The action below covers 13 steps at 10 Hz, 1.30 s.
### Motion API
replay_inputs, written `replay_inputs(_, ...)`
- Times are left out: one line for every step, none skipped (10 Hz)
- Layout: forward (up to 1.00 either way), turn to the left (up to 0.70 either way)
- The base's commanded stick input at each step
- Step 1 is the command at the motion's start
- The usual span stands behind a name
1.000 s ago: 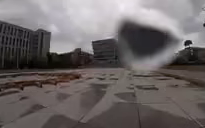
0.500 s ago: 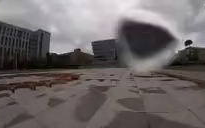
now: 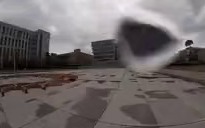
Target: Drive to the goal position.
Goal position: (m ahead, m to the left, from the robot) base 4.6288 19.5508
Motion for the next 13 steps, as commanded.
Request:
replay_inputs(0.7,0.02)
replay_inputs(0.7,0.02)
replay_inputs(0.7,0.01)
replay_inputs(0.7,0.01)
replay_inputs(0.7,0.02)
replay_inputs(0.7,0.02)
replay_inputs(0.7,0.02)
replay_inputs(0.7,0.01)
replay_inputs(0.7,0.0)
replay_inputs(0.7,0.0)
replay_inputs(0.7,0.0)
replay_inputs(0.7,0.0)
replay_inputs(0.7,0.0)
